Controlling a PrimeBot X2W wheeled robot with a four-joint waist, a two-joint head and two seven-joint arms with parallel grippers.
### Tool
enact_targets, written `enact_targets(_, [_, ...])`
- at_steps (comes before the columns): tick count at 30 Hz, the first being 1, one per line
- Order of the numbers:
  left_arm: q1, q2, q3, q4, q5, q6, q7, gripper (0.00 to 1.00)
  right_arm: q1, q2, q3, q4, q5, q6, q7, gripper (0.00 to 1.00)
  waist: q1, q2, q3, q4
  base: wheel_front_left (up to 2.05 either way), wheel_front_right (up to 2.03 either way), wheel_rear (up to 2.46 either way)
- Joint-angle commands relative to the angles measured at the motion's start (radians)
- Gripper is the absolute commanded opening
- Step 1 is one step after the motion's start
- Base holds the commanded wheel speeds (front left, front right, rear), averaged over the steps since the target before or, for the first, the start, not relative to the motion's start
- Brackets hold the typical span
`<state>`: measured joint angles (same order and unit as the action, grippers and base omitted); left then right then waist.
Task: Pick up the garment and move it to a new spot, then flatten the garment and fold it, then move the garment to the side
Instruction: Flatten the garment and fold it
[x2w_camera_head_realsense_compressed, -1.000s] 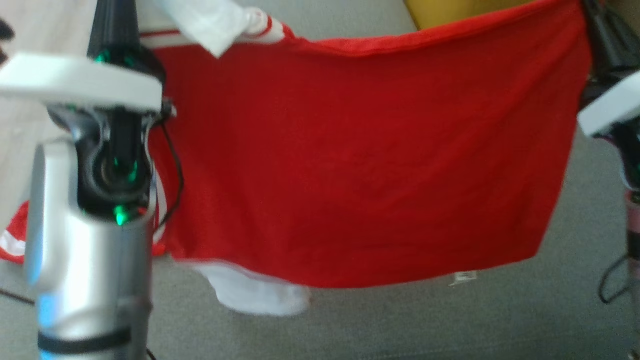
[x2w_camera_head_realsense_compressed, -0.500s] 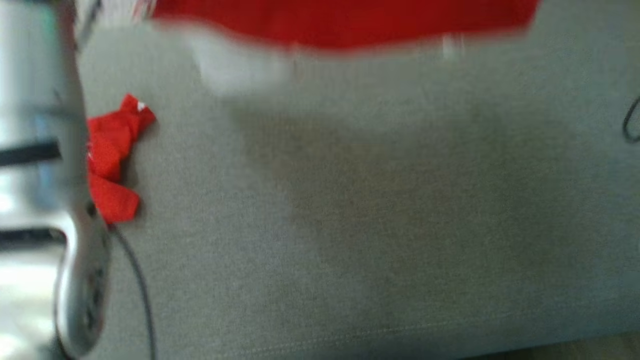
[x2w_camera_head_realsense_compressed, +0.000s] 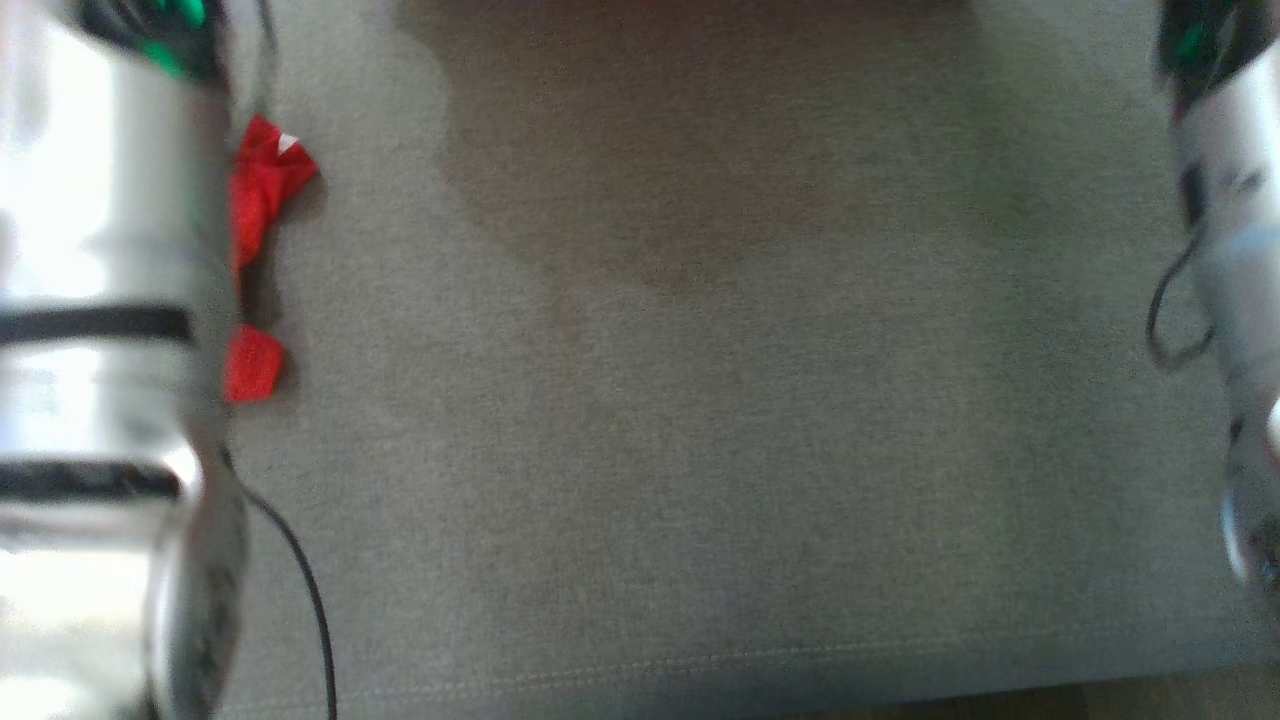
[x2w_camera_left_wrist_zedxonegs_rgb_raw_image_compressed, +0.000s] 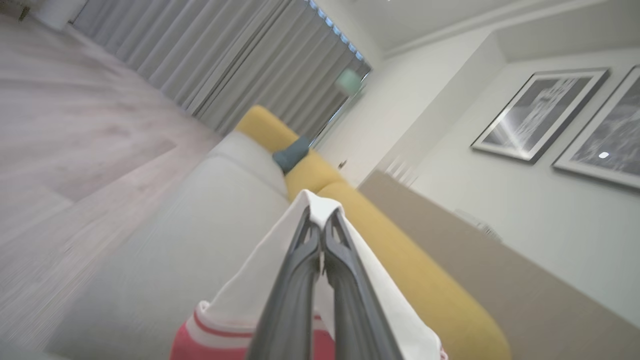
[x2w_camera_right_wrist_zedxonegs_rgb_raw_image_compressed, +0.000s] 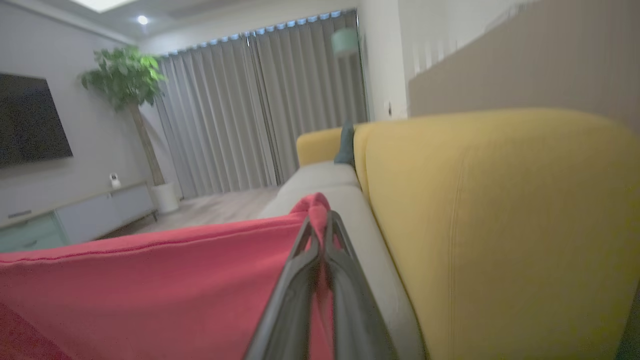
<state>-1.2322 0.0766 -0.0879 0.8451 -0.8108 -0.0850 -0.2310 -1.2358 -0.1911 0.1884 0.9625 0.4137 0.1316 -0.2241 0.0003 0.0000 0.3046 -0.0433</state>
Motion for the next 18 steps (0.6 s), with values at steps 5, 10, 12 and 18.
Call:
enact_targets(5, [0.119, 0.022, -0.037, 0.03, 0.006, -0.034, -0.01, 0.0, 0.092, -0.011, 0.065, 0.04, 0.009, -0.001, -0.028, 0.0, -0.0003, 0.0, 0.0, 0.02, 0.0, 0.0, 0.0])
enact_targets(10, [0.296, 0.029, -0.078, 0.073, -0.003, -0.044, -0.02, 0.0, 0.229, -0.046, 0.165, 0.081, 0.051, -0.001, -0.031, 0.0, -0.0003, 0.0, -0.064, 0.029, 0.0, 0.0, 0.0])
enact_targets(12, [0.357, 0.036, -0.113, 0.063, 0.002, -0.045, -0.022, 0.0, 0.276, -0.058, 0.209, 0.082, 0.076, -0.001, -0.019, 0.0, -0.0003, 0.0, -0.094, 0.028, 0.0, 0.0, 0.0])
enact_targets(18, [0.528, 0.098, -0.225, 0.016, 0.009, -0.045, -0.009, 0.0, 0.407, -0.117, 0.369, 0.045, 0.149, -0.001, 0.053, 0.0, -0.0003, 0.0, -0.183, 0.029, 0.0, 0.0, 0.0])
